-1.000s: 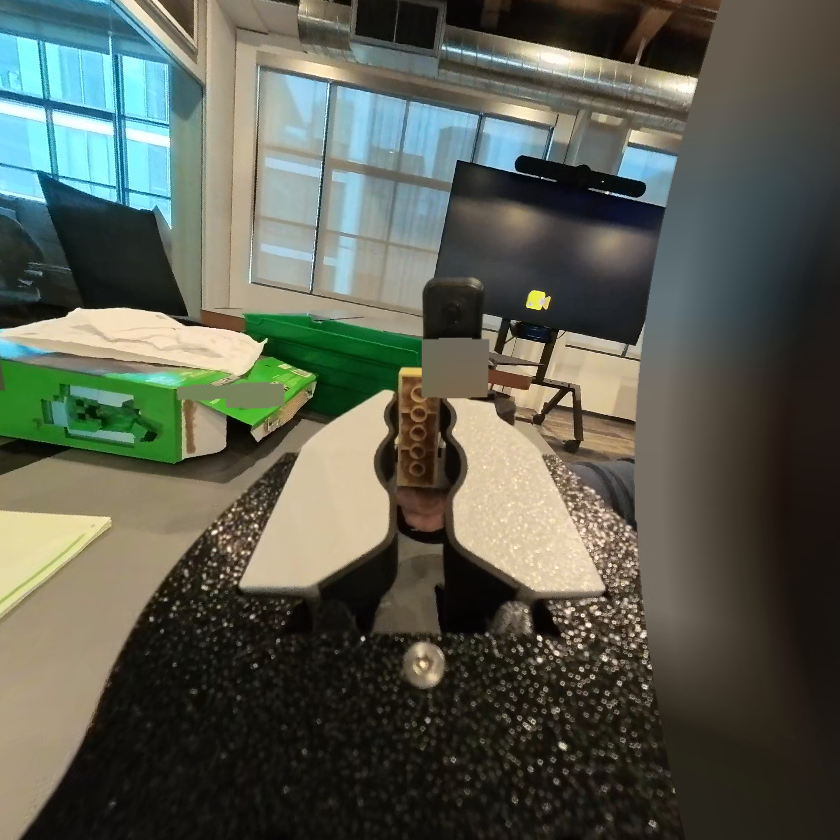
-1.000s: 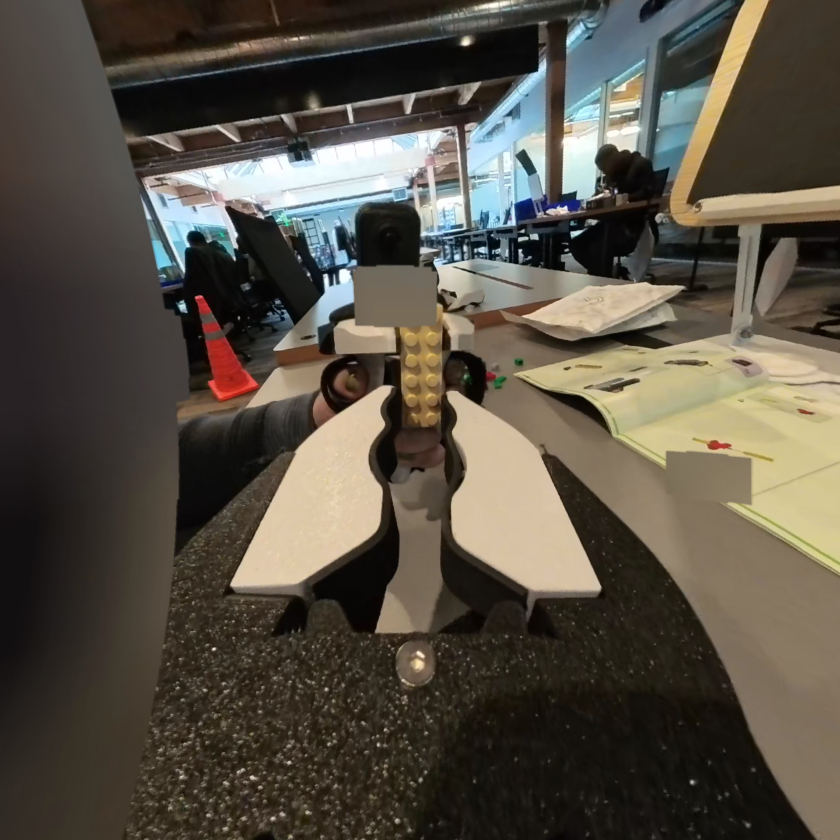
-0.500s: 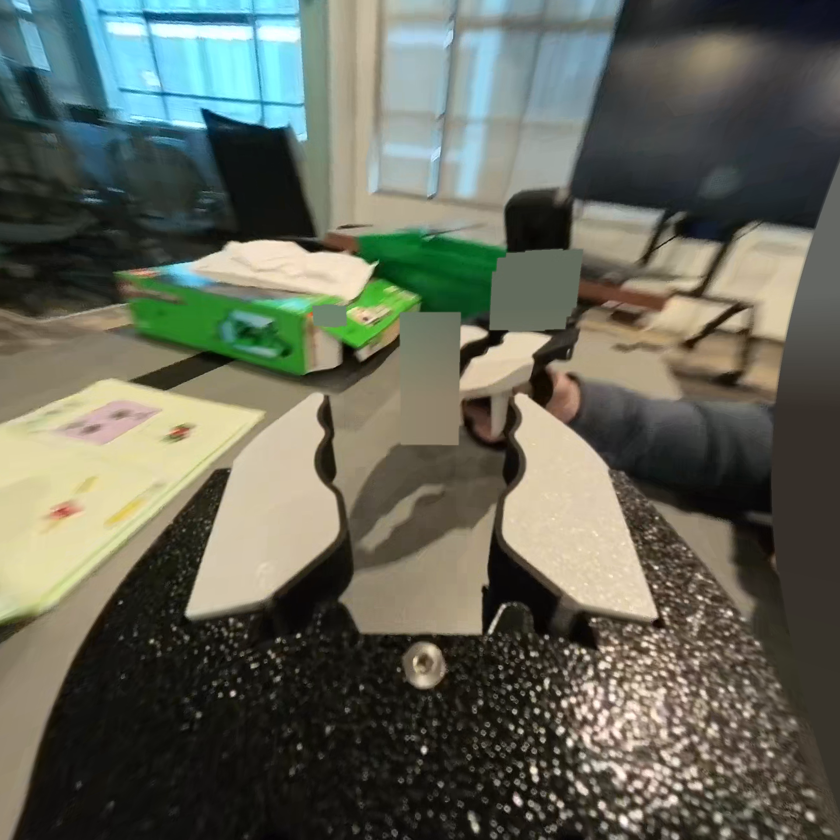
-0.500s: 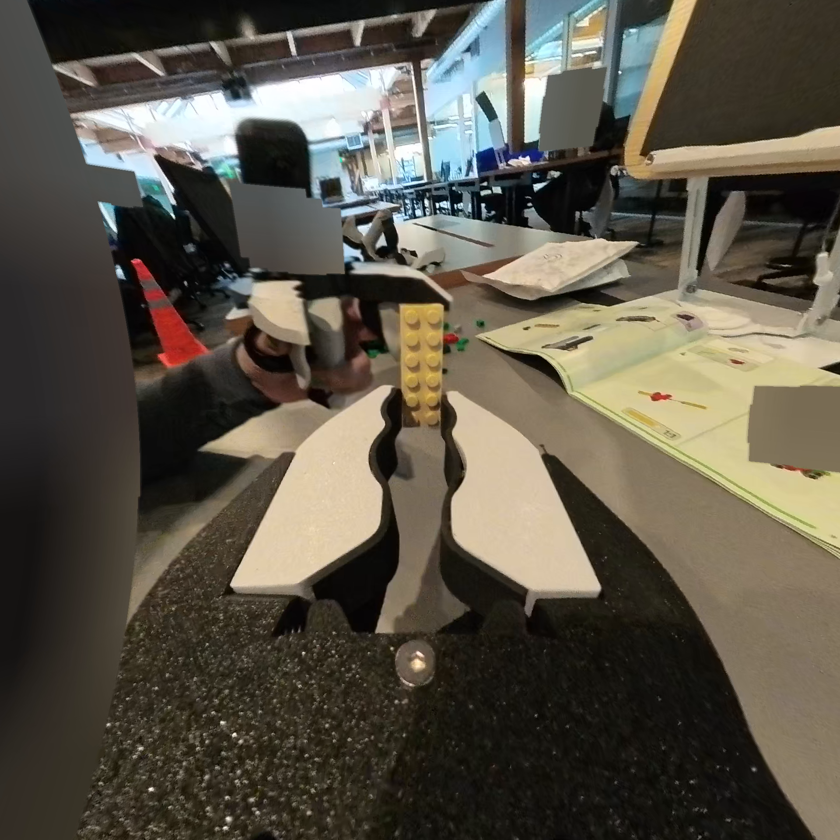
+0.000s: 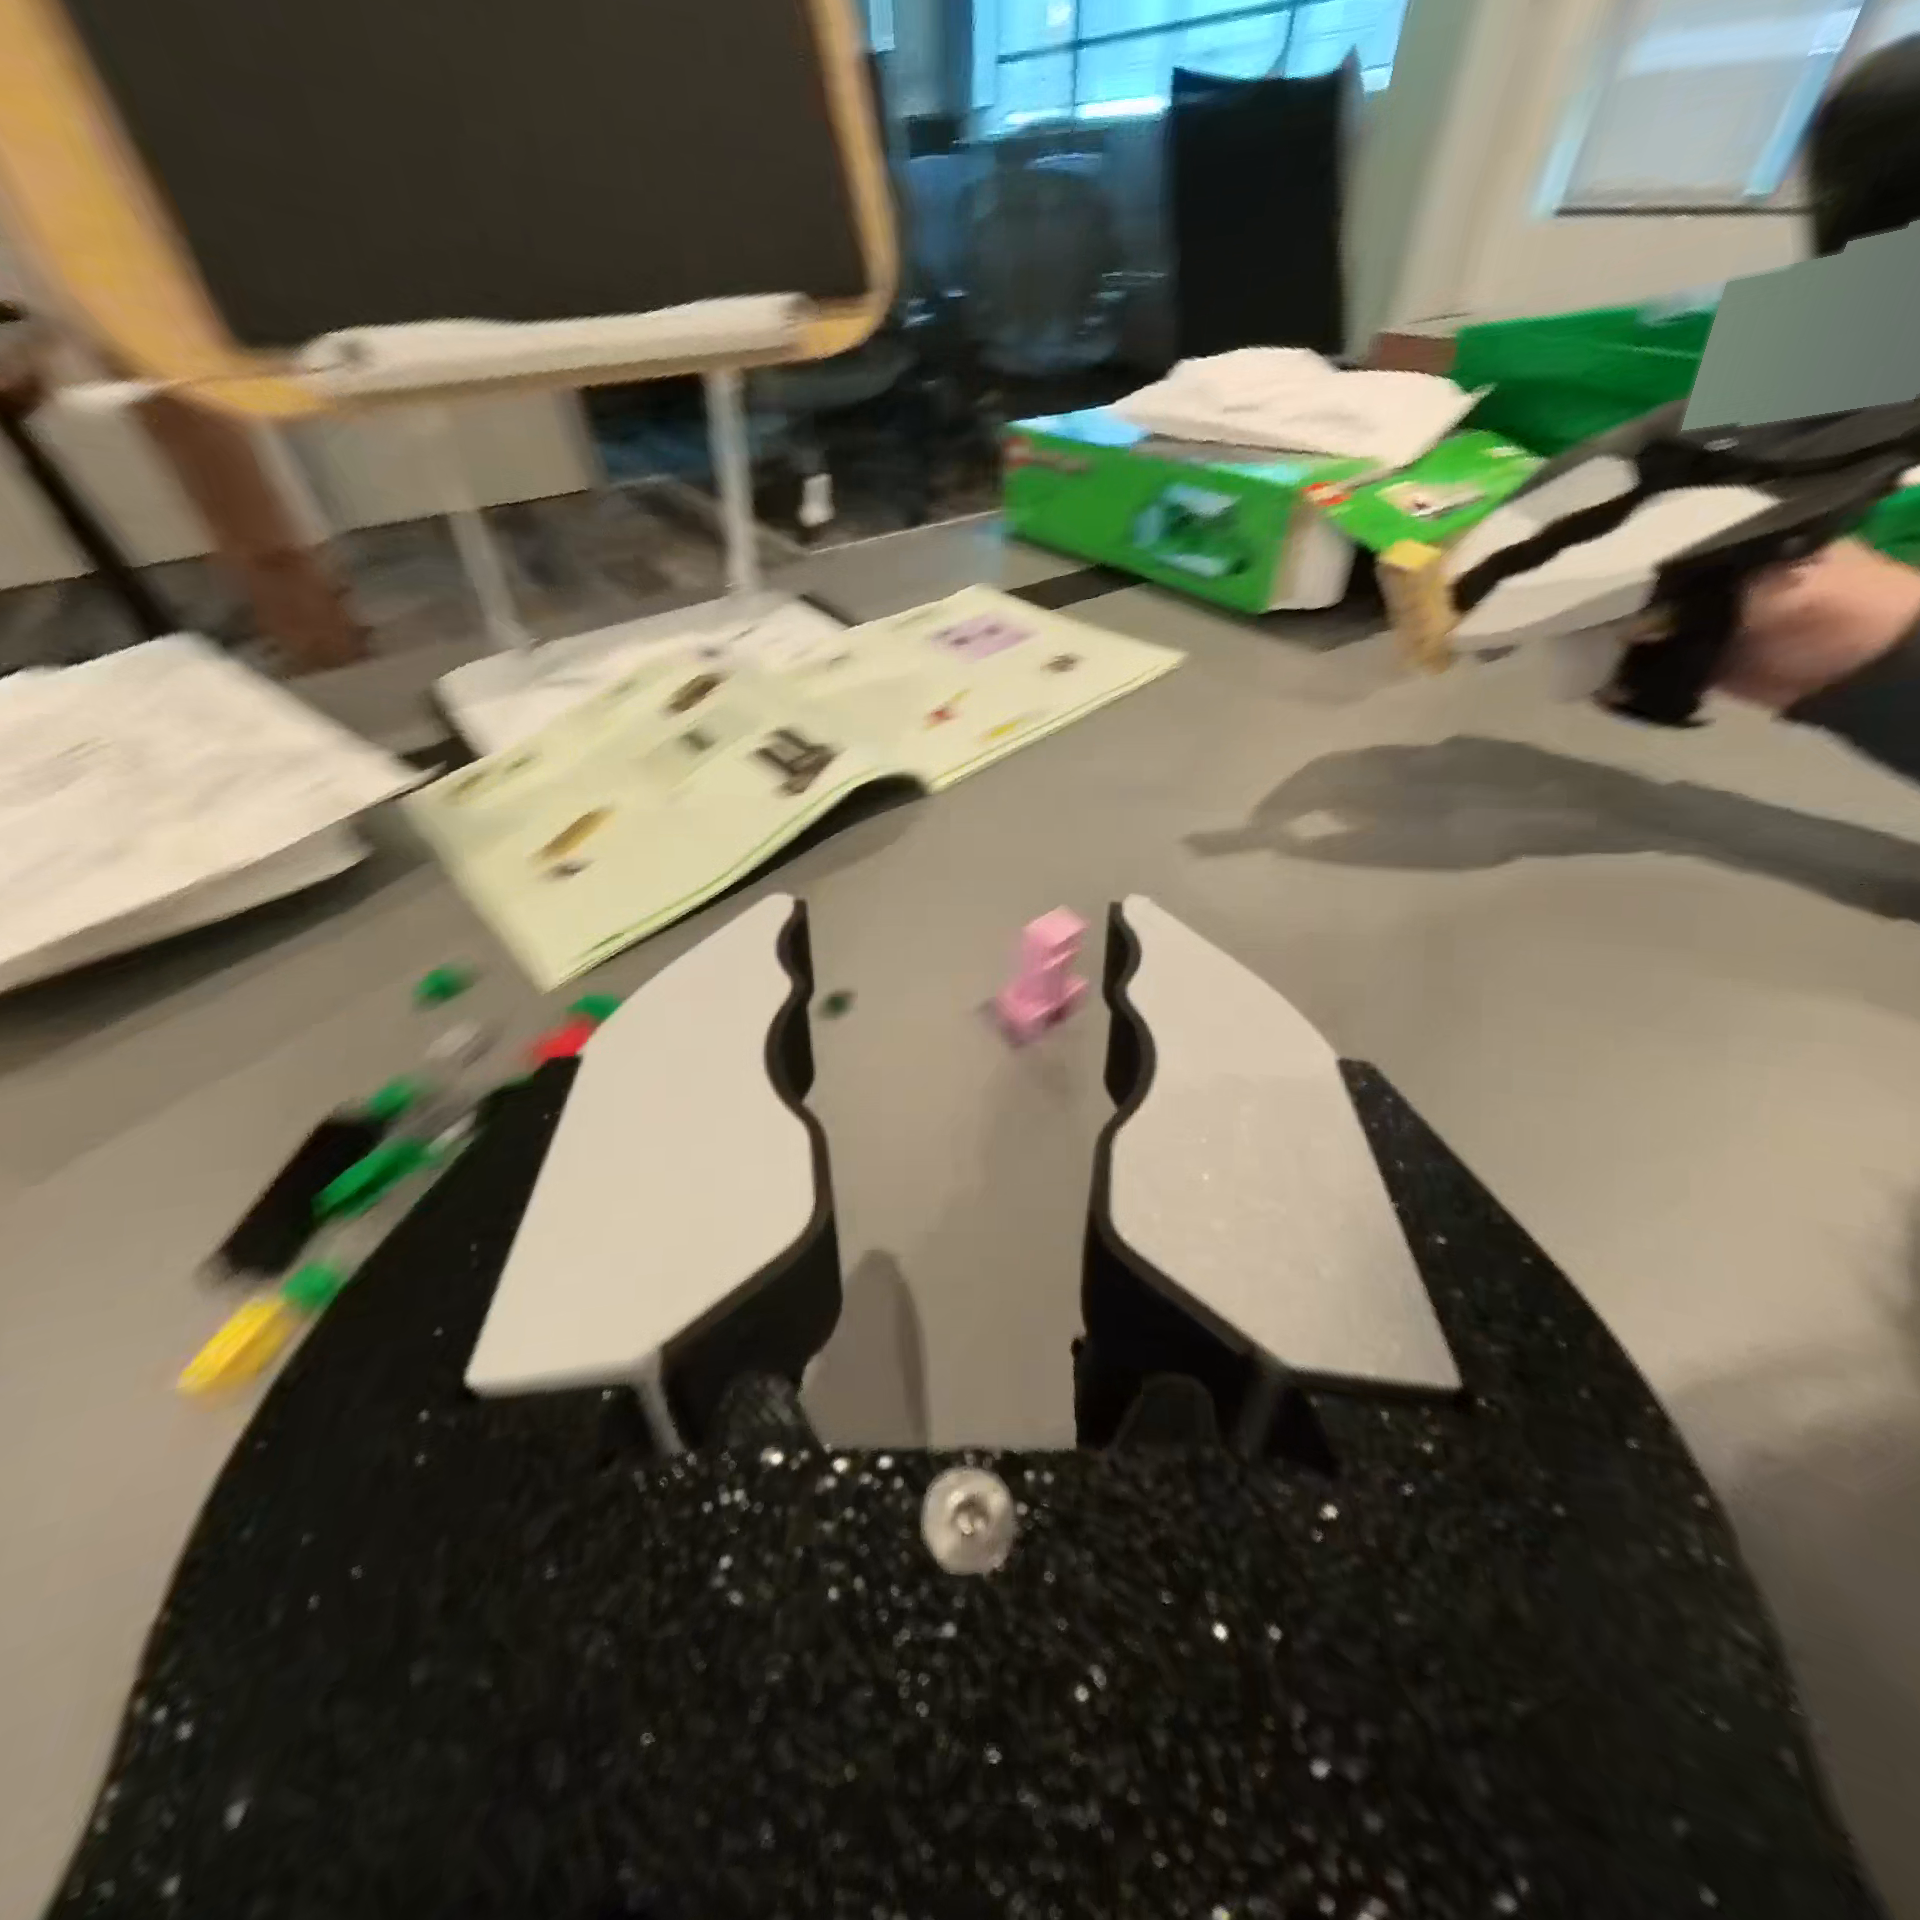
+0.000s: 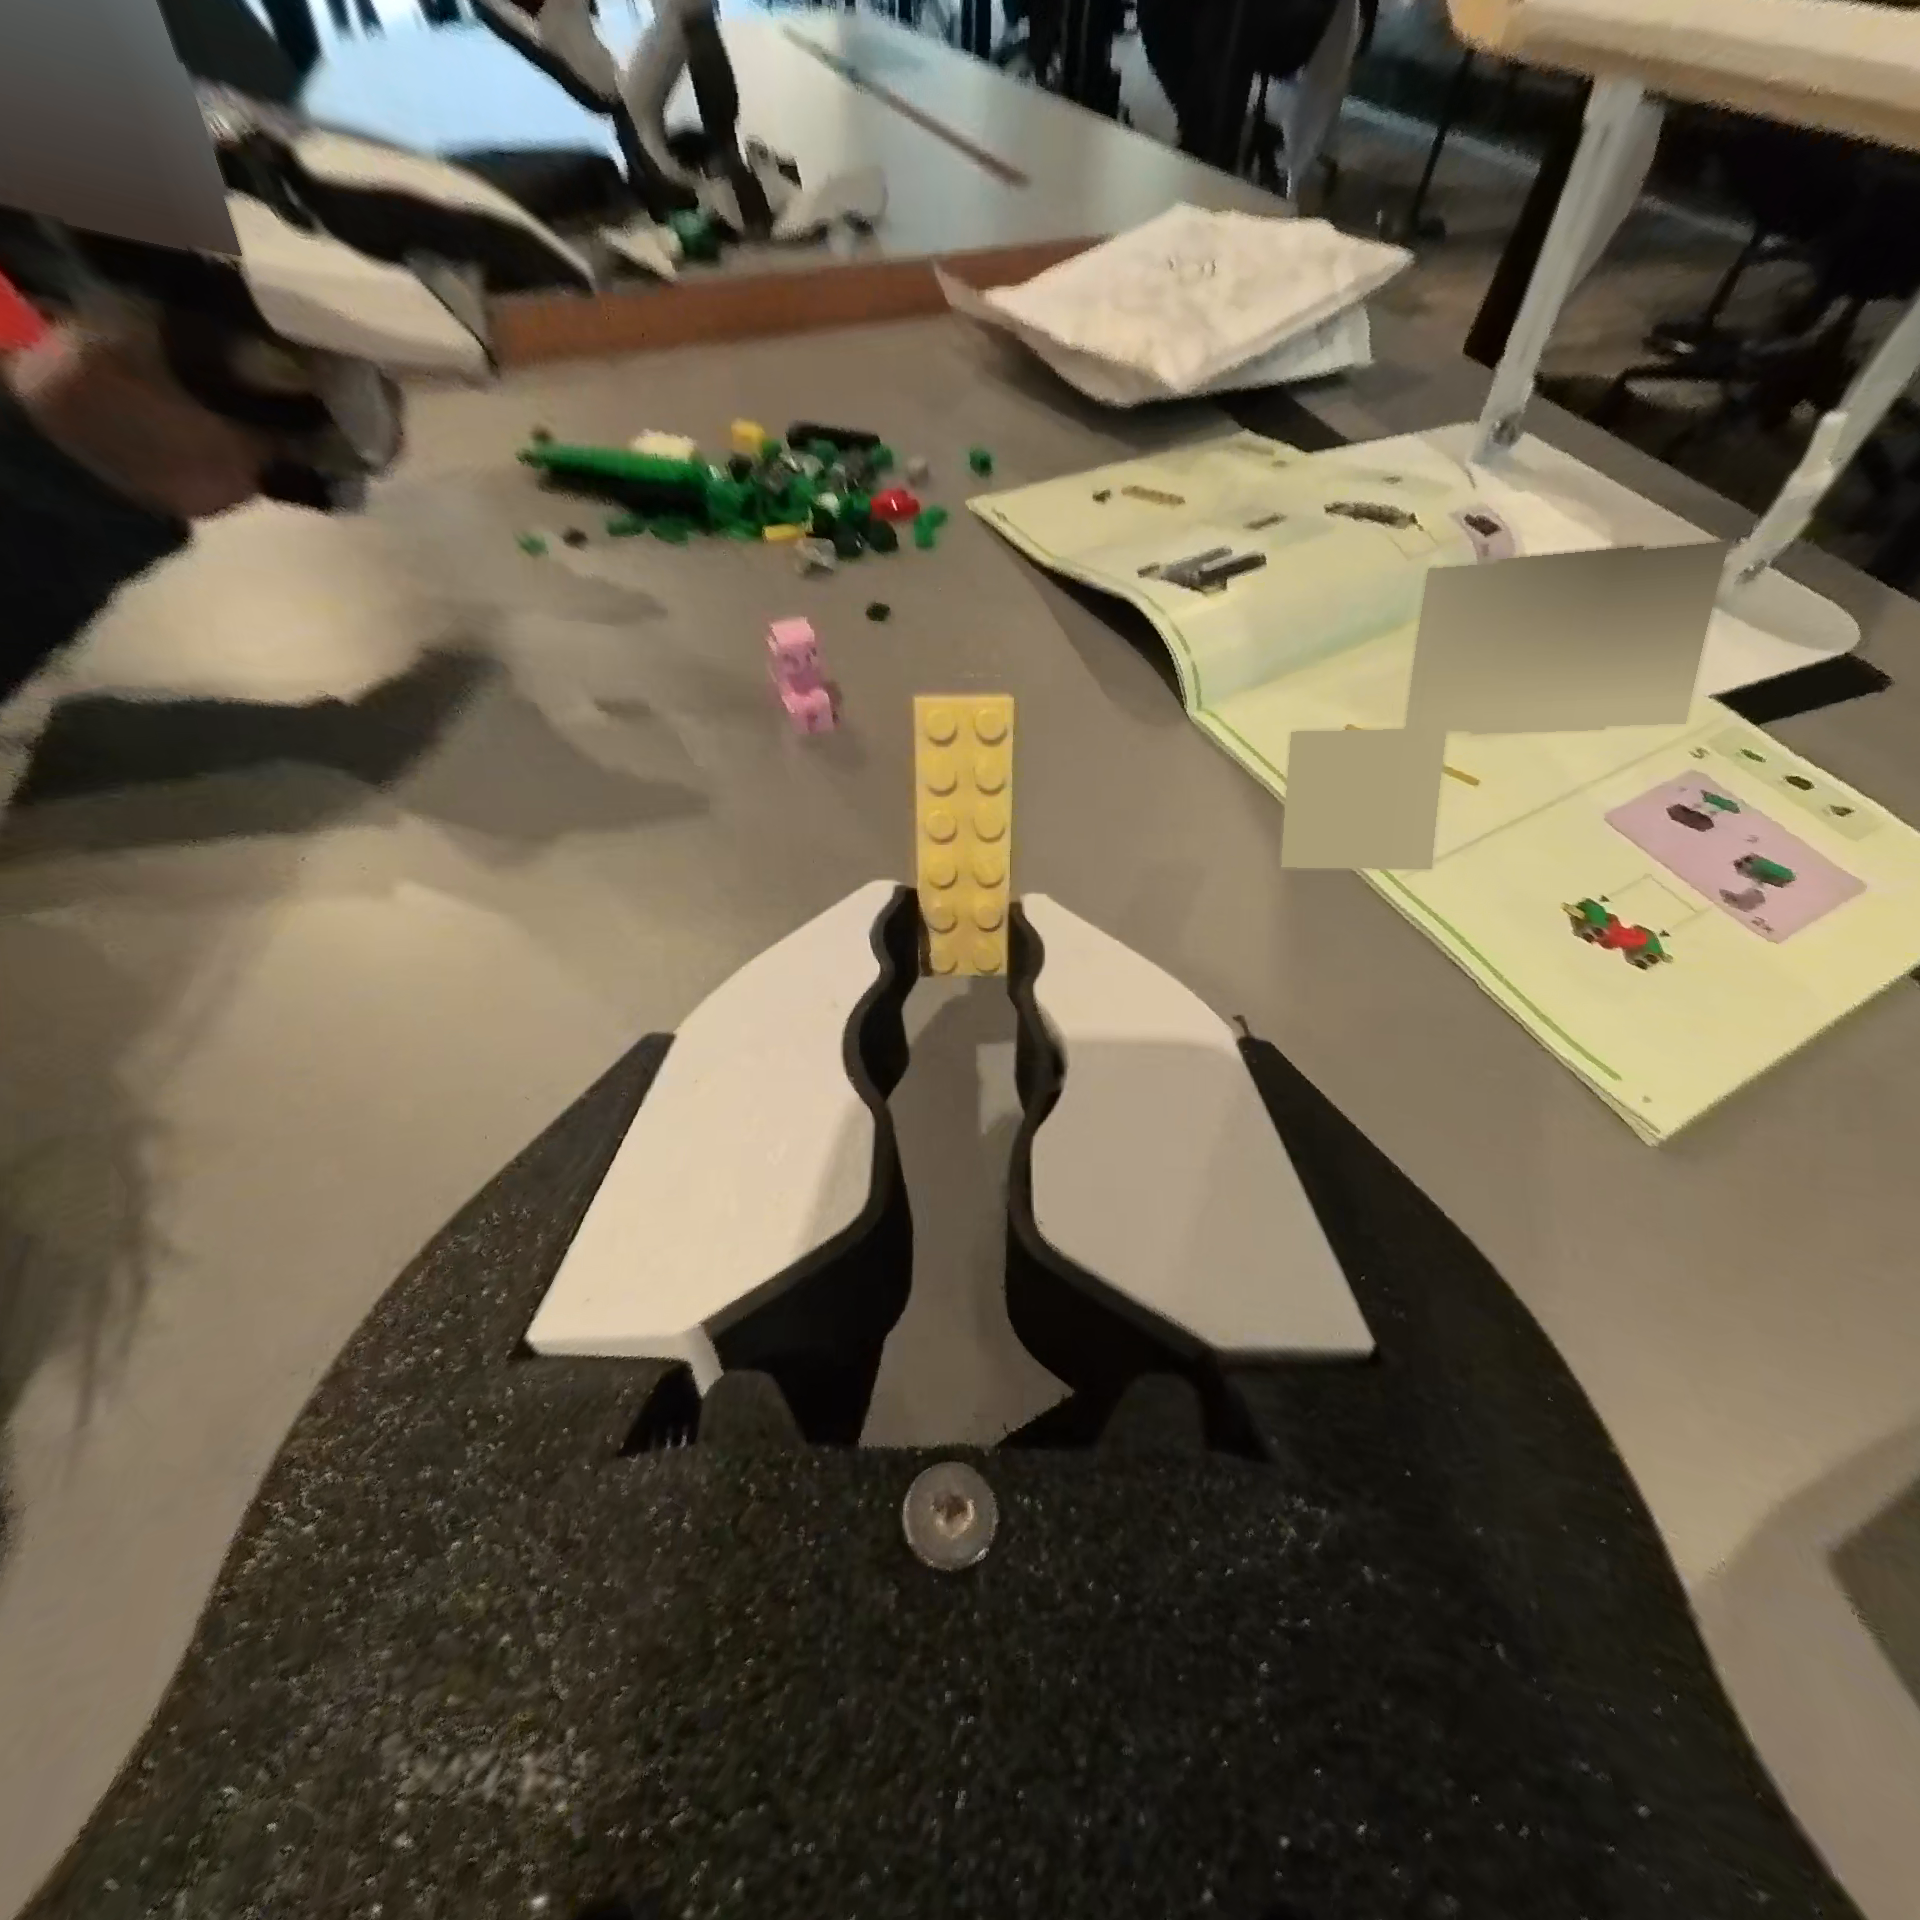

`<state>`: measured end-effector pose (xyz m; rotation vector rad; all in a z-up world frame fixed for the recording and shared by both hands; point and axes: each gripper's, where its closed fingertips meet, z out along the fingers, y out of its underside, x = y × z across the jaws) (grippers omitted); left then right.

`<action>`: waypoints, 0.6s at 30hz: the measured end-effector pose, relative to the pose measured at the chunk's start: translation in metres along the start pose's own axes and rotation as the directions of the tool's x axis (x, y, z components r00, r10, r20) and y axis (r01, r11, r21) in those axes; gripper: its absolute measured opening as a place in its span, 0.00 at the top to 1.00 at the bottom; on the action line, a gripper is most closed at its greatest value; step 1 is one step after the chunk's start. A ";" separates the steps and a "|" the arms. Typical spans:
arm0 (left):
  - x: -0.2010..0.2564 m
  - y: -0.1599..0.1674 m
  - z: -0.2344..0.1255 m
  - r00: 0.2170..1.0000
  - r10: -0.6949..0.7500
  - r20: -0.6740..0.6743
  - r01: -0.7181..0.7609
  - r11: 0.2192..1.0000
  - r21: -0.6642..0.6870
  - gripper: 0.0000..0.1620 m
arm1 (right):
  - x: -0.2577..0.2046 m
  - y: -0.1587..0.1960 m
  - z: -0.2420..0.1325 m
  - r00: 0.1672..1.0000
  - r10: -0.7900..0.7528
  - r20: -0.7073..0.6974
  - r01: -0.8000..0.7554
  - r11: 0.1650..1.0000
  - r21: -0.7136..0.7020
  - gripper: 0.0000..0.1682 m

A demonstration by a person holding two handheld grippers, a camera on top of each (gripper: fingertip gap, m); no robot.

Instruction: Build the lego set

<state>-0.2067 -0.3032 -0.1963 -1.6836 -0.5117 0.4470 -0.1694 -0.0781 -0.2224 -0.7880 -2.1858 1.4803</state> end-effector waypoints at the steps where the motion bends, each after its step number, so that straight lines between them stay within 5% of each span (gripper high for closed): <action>1: -0.010 0.003 -0.008 1.000 -0.006 0.030 0.006 1.000 -0.003 0.67 | 0.003 0.003 0.001 1.000 -0.018 -0.009 0.017 0.999 -0.044 0.91; 5: -0.047 0.013 -0.034 0.987 -0.011 0.160 0.014 1.000 -0.021 0.68 | 0.013 0.023 0.003 0.994 -0.106 -0.016 0.098 0.959 -0.266 0.91; 10: -0.076 0.019 -0.053 0.966 -0.017 0.258 0.022 1.000 -0.017 0.69 | 0.021 0.056 0.002 0.980 -0.195 0.050 0.188 0.795 -0.576 0.91; 18: -0.096 0.034 -0.067 0.940 0.014 0.342 0.020 0.995 -0.098 0.69 | 0.029 0.077 0.007 0.971 -0.213 0.105 0.220 0.641 -0.735 0.91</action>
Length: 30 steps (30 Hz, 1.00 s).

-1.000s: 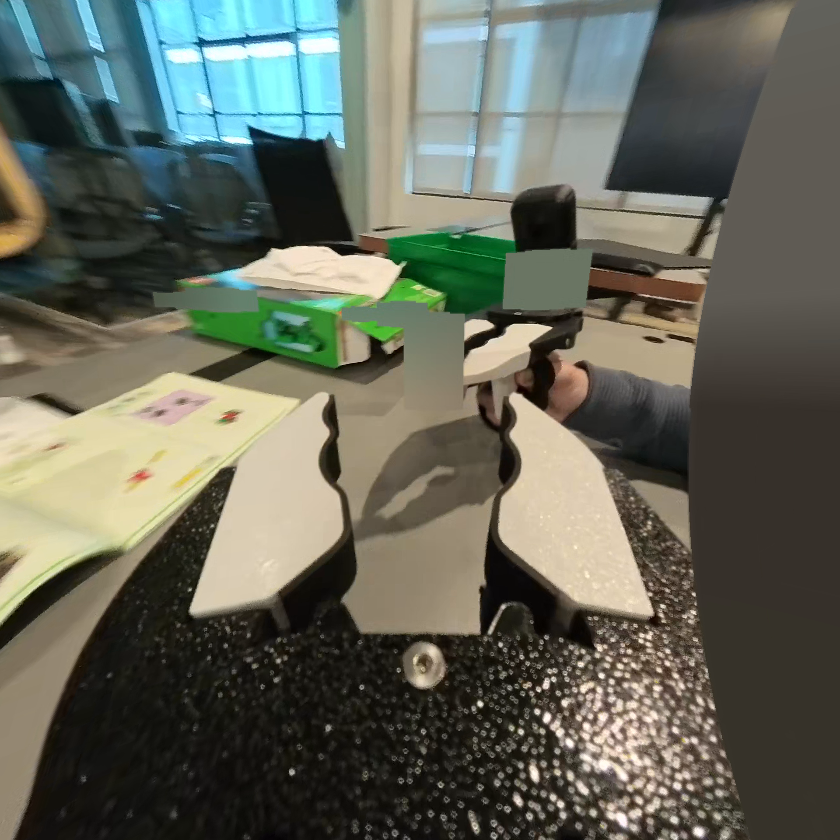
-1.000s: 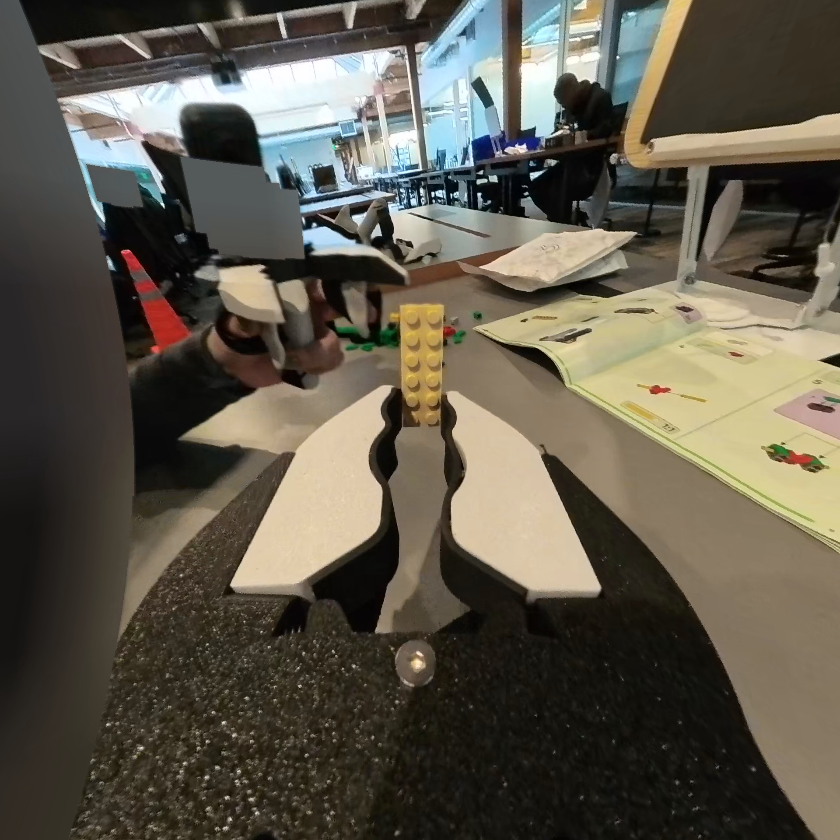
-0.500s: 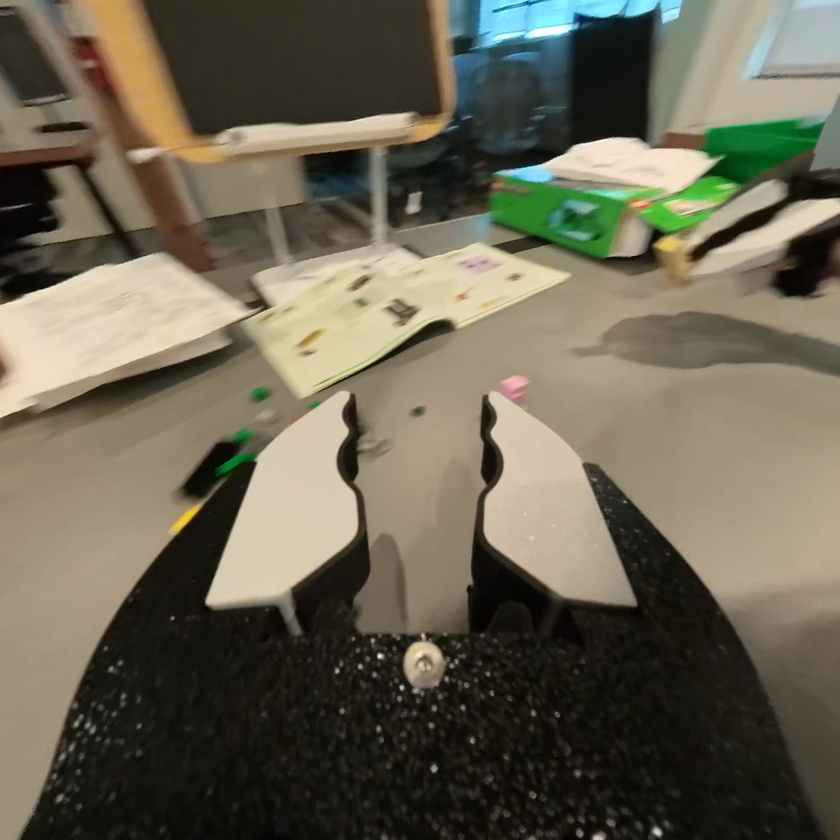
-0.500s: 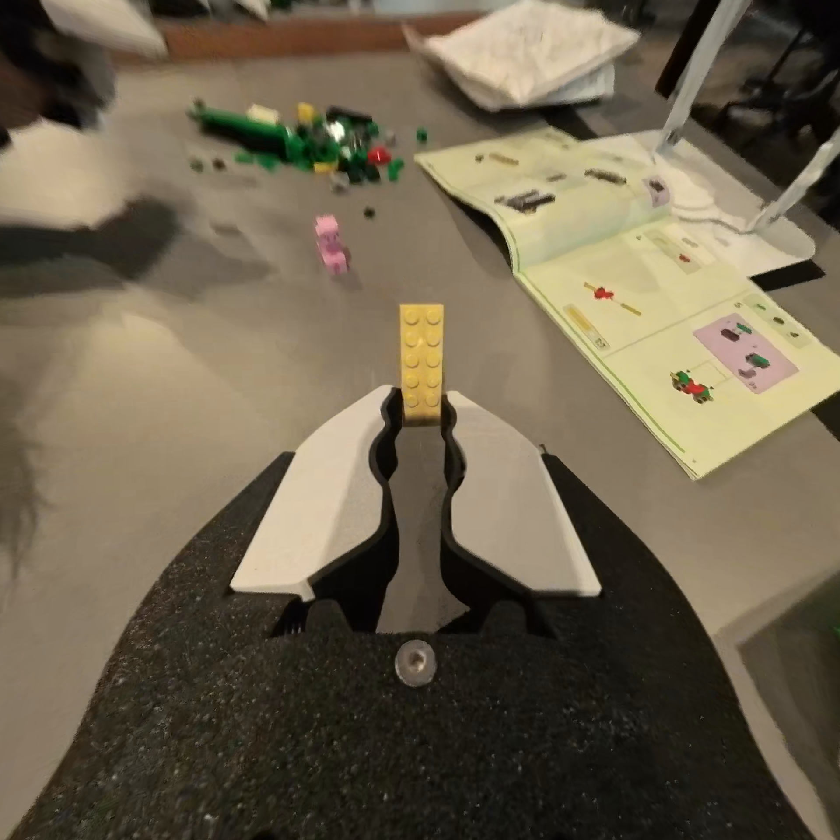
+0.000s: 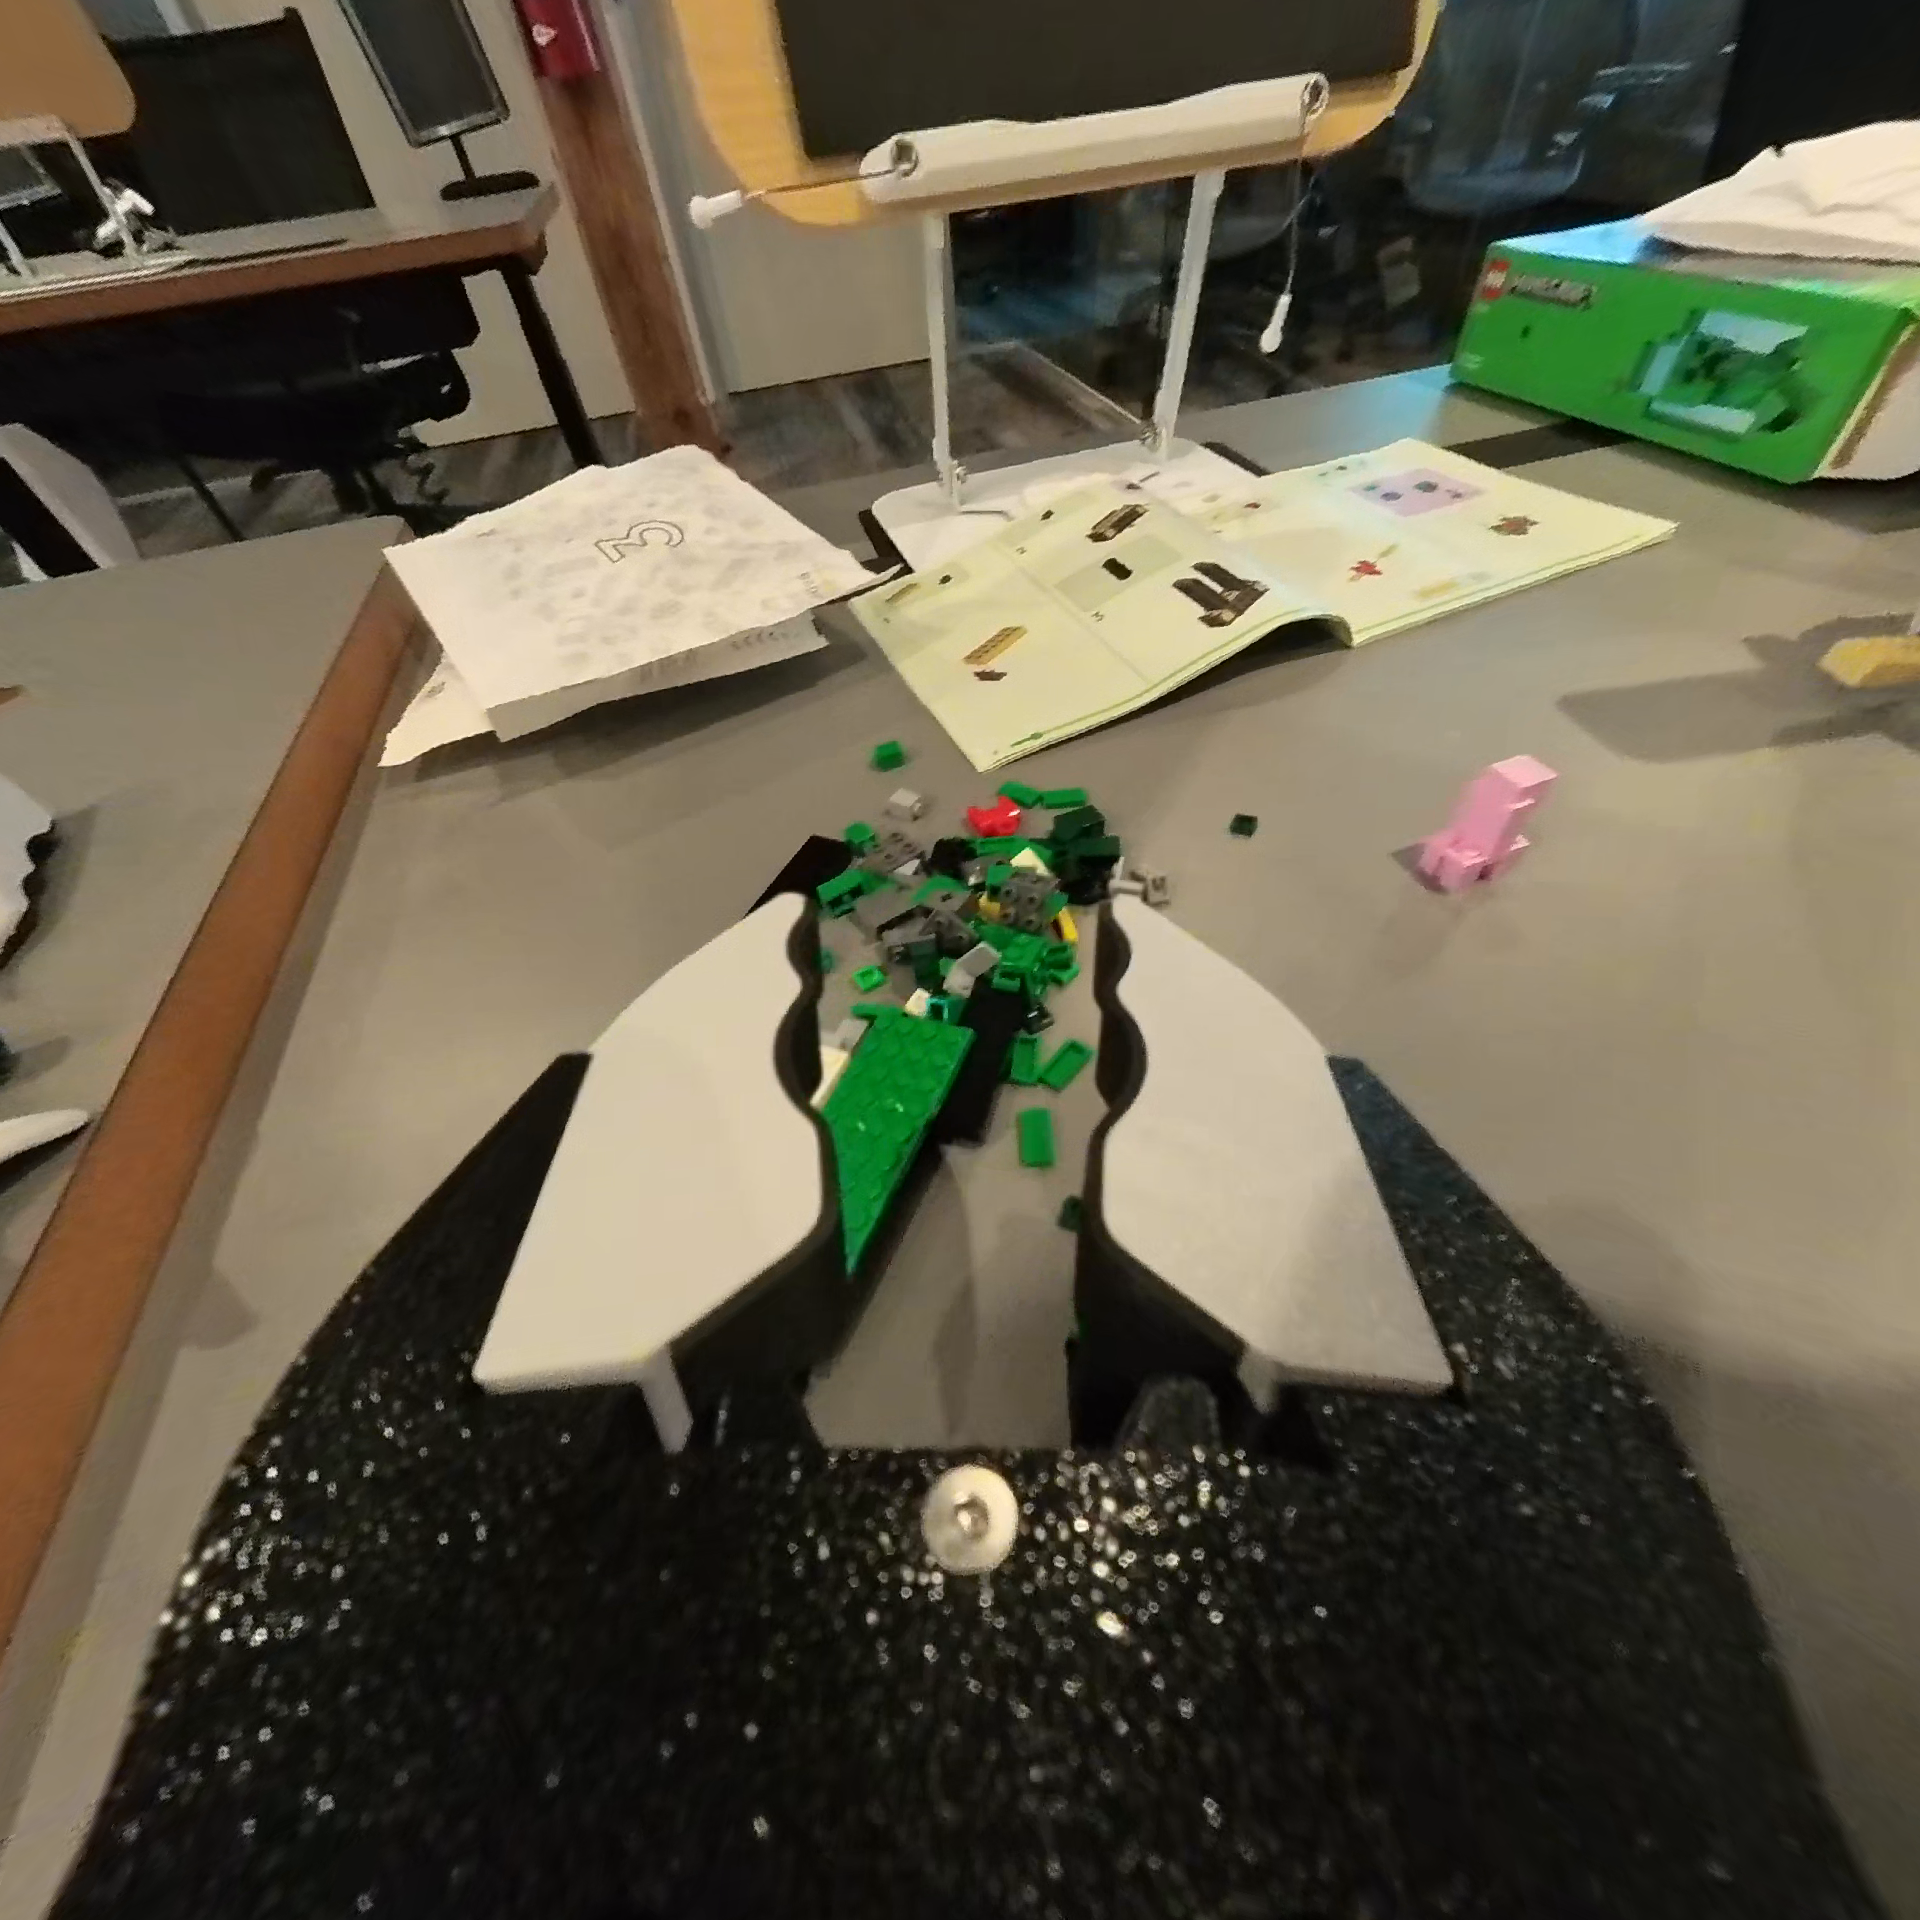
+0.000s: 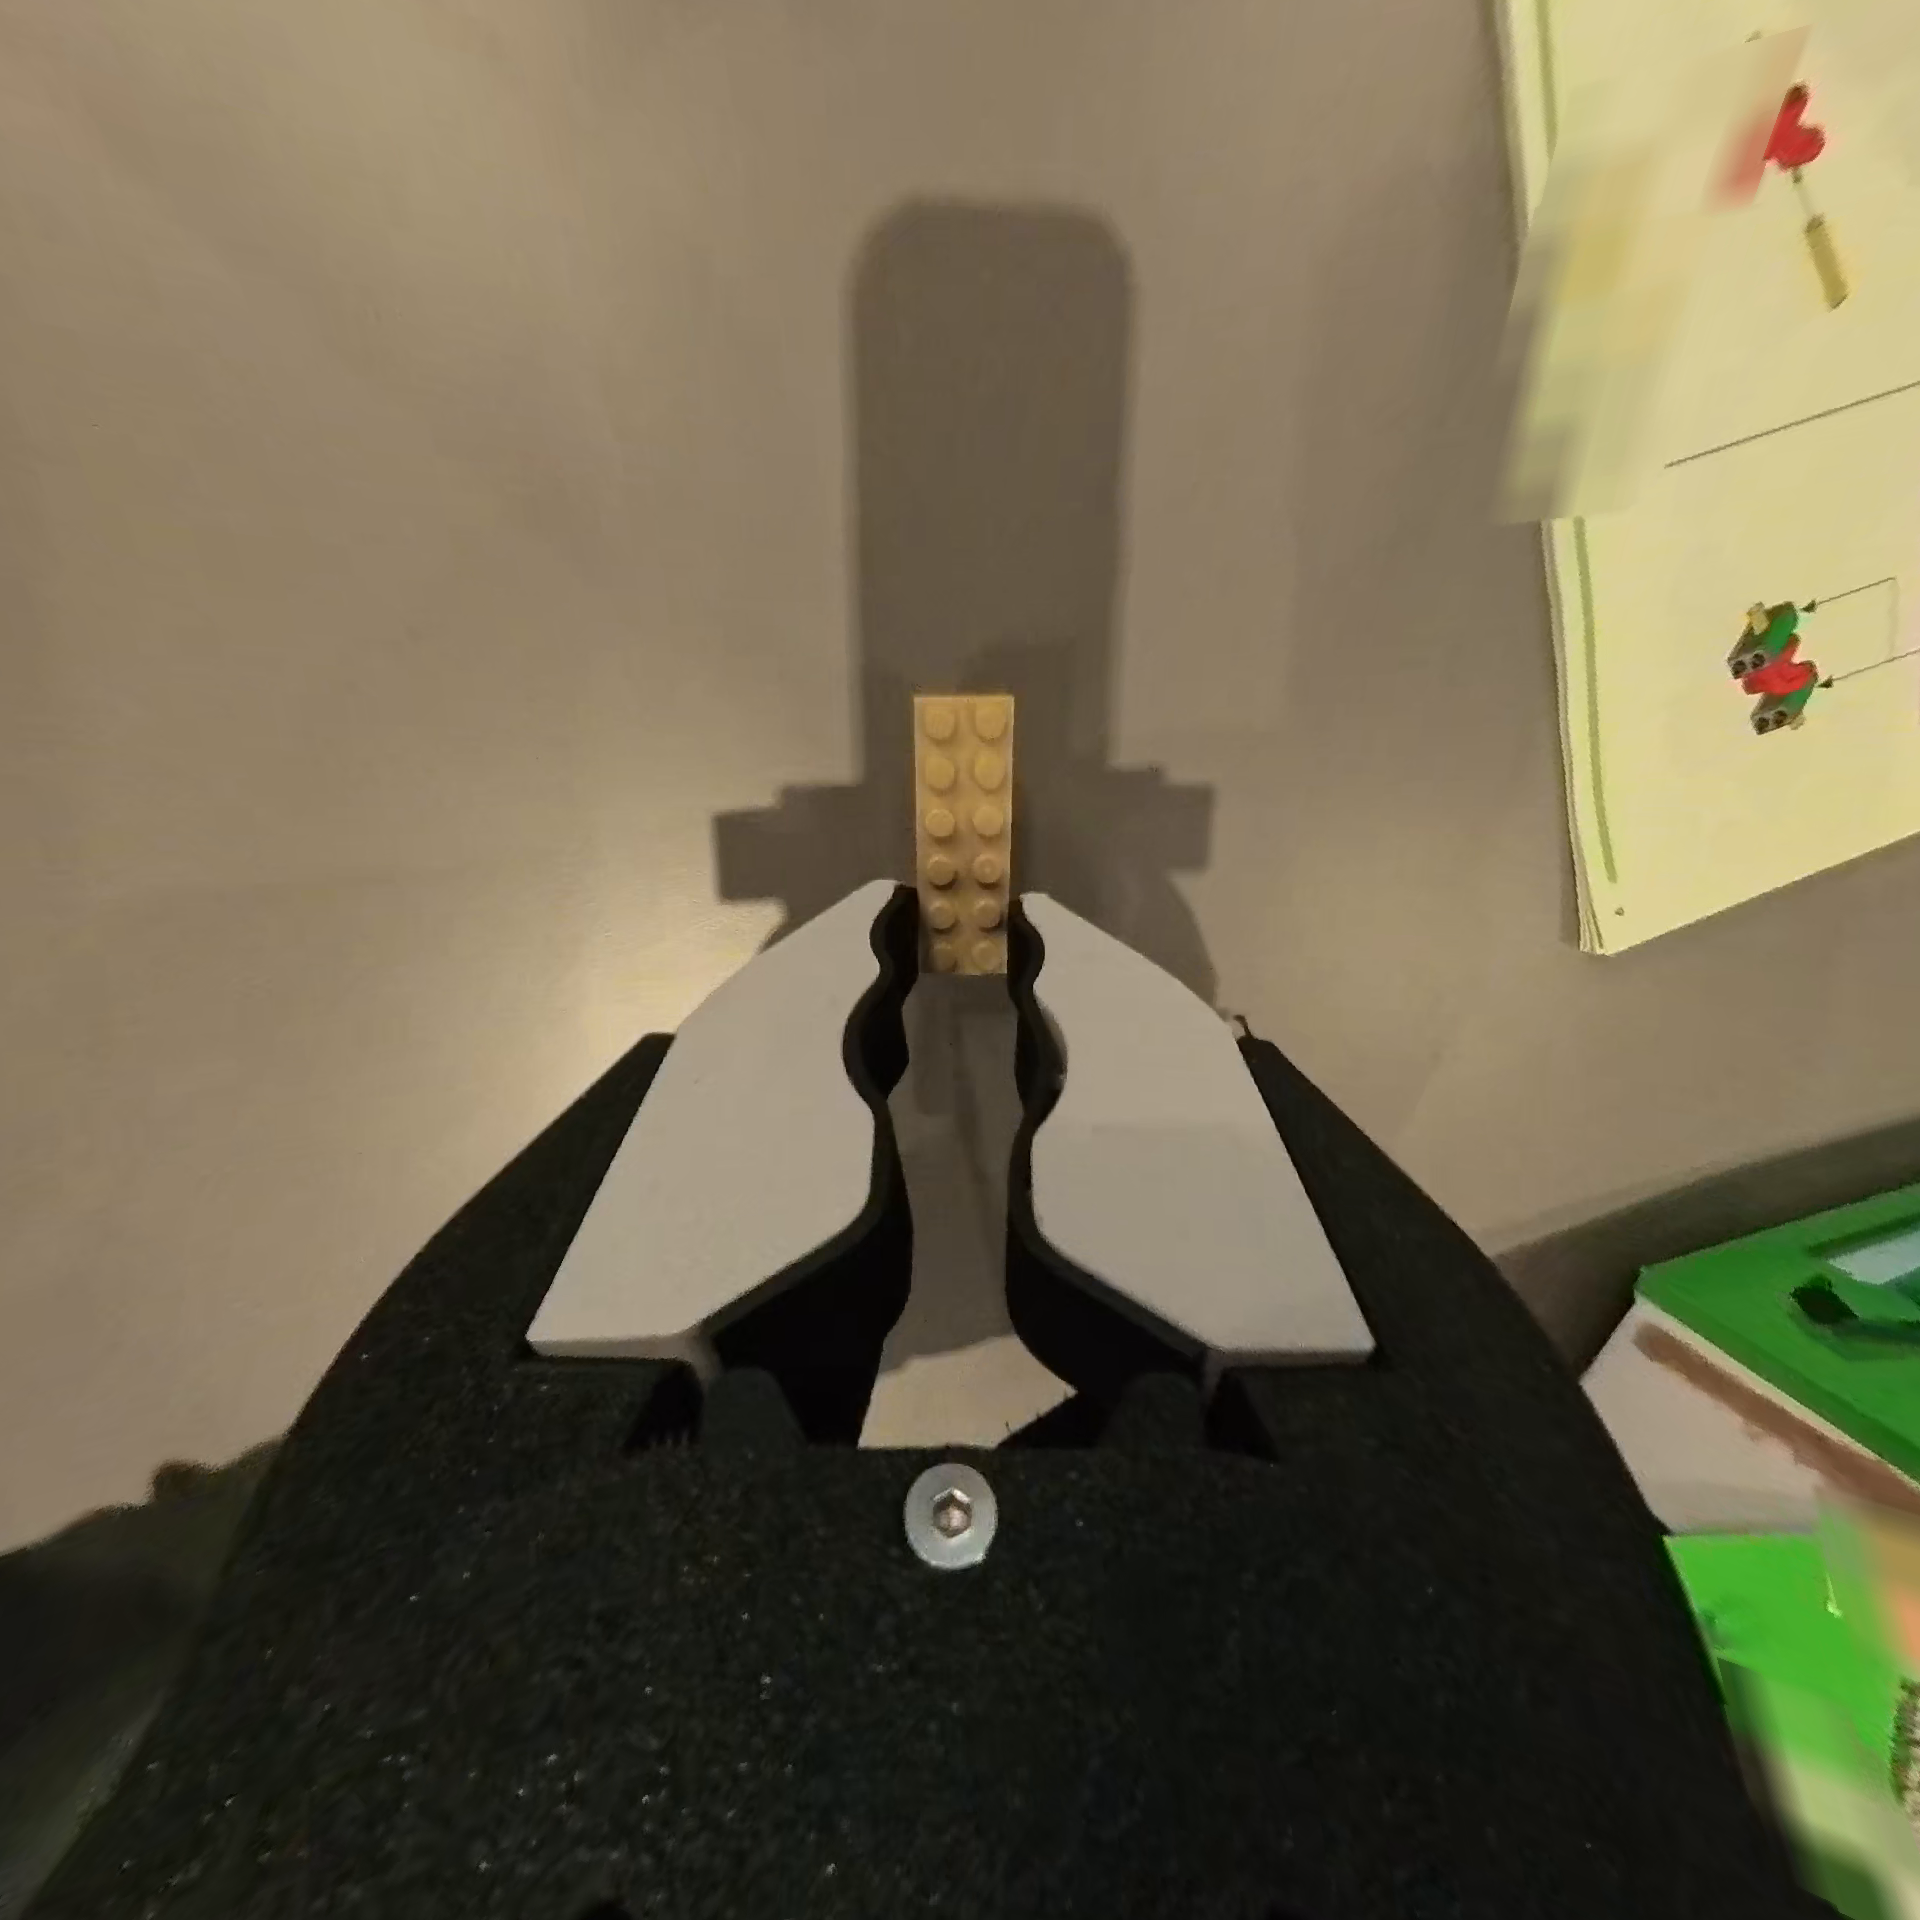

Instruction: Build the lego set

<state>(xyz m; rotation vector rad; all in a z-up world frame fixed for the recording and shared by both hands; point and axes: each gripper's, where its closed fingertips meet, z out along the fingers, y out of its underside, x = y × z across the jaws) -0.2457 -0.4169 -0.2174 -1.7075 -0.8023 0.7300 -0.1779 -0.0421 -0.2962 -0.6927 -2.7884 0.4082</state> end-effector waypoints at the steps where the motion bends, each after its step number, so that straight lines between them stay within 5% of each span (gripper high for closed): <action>1: -0.002 0.001 -0.001 1.000 0.004 0.007 -0.004 1.000 -0.008 0.69 | 0.001 0.002 0.001 1.000 -0.001 -0.007 0.001 1.000 -0.020 0.91; 14: -0.037 0.022 -0.034 0.997 -0.015 0.074 0.020 0.997 -0.069 0.70 | 0.003 0.010 0.005 1.000 -0.023 -0.006 0.023 0.996 -0.091 0.90; 20: -0.034 0.025 -0.034 0.998 -0.016 0.060 0.022 0.995 -0.100 0.70 | 0.005 0.005 -0.001 0.999 -0.020 -0.039 0.018 0.999 -0.048 0.81; 25: -0.040 0.033 -0.043 0.996 0.045 0.077 -0.030 0.984 -0.177 0.73 | -0.012 -0.062 -0.035 0.998 0.057 0.008 -0.056 0.927 0.372 0.82; 30: -0.039 0.053 -0.049 0.994 0.099 0.035 -0.084 0.949 -0.305 0.73 | -0.046 -0.157 -0.055 0.994 0.046 0.102 -0.108 0.611 0.784 0.80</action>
